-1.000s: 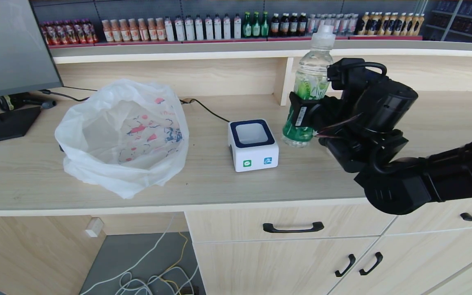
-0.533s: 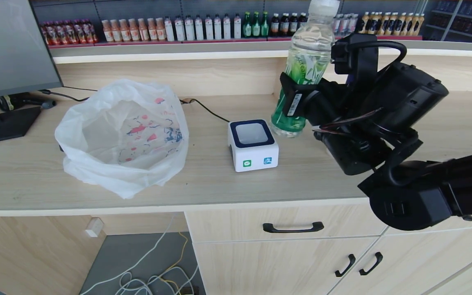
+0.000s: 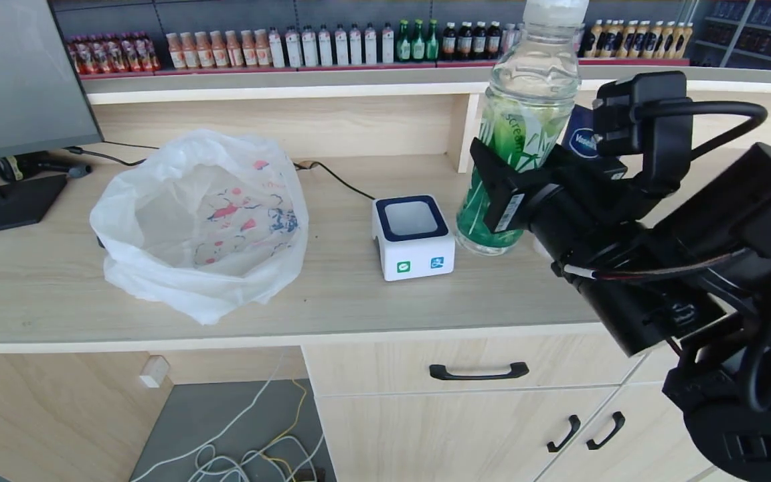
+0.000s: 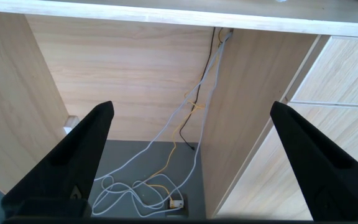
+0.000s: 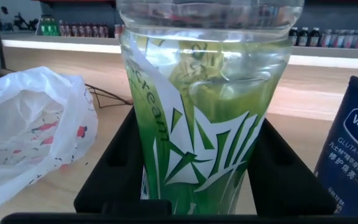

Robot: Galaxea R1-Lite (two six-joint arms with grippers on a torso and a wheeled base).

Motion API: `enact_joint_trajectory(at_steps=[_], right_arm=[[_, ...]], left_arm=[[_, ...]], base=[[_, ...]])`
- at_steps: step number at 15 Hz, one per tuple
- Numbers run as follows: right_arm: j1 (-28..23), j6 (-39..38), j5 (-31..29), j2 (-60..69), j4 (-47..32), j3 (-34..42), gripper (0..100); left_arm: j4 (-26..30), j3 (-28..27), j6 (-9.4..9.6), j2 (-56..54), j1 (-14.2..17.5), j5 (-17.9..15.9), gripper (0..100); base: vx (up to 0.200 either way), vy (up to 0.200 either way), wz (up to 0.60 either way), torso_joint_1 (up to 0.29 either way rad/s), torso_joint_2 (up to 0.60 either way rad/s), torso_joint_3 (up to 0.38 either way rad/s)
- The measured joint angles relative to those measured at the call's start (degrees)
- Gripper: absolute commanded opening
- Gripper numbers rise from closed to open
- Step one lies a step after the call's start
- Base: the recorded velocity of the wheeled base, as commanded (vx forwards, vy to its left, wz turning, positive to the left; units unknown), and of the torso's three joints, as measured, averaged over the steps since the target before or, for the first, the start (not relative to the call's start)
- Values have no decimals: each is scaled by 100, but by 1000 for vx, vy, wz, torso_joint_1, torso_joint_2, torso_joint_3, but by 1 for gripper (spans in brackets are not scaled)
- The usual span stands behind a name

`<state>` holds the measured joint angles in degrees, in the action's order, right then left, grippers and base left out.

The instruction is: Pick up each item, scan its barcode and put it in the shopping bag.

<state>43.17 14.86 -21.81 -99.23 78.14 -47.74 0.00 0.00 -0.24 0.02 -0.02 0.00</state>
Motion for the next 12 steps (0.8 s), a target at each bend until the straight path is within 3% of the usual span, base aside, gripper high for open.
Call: enact_joint_trajectory(at_steps=[4, 9, 12], right_arm=[[358, 163, -252, 550, 88, 926, 0], [1774, 556, -1257, 887, 106, 1320, 0], [2175, 712, -1363, 937, 112, 1386, 0]], left_arm=[[0, 0, 2, 0, 2, -2, 100], [0, 0, 2, 0, 2, 0, 100], [0, 0, 2, 0, 2, 0, 100]], base=[[0, 0, 0, 0, 0, 0], [0, 0, 0, 0, 0, 0], [0, 0, 0, 0, 0, 0]])
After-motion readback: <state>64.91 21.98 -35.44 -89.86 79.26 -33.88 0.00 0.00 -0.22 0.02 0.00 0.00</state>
